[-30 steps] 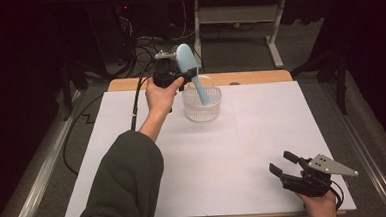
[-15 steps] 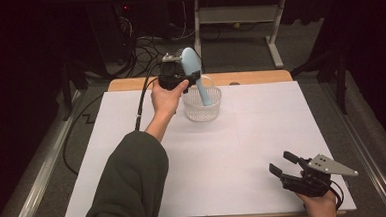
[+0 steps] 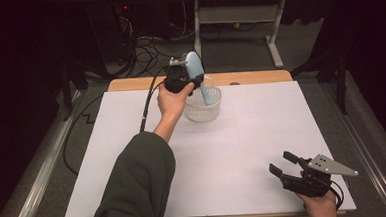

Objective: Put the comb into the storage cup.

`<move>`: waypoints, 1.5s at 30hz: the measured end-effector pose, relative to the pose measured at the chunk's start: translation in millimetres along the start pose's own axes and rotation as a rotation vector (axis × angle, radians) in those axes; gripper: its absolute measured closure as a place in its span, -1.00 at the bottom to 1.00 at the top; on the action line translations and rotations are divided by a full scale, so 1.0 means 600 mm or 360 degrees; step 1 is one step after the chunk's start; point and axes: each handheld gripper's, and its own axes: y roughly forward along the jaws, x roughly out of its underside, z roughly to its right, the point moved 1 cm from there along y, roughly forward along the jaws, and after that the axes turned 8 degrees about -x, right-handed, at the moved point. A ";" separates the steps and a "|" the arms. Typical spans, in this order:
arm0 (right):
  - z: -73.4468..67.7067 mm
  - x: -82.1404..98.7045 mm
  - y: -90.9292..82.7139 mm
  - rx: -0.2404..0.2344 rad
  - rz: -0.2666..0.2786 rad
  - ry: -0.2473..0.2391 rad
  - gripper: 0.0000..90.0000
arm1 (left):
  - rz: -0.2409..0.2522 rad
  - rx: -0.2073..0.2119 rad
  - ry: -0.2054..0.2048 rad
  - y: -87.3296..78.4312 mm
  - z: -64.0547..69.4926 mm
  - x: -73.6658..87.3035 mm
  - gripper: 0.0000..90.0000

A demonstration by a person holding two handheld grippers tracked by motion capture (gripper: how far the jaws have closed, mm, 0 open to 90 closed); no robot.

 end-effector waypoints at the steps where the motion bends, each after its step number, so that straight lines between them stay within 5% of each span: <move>1: 0.000 0.000 0.000 0.0000 0.0002 0.0000 -0.37 | -0.0002 -0.0004 0.0000 0.002 0.001 0.001 0.14; 25: -0.001 0.000 -0.001 -0.0018 -0.0006 -0.0015 -0.37 | -0.0039 0.0015 0.0043 0.029 0.018 0.021 0.12; 45: -0.003 -0.001 0.002 -0.0023 -0.0021 -0.0027 -0.37 | -0.0053 0.0021 0.0017 0.031 0.006 0.034 0.09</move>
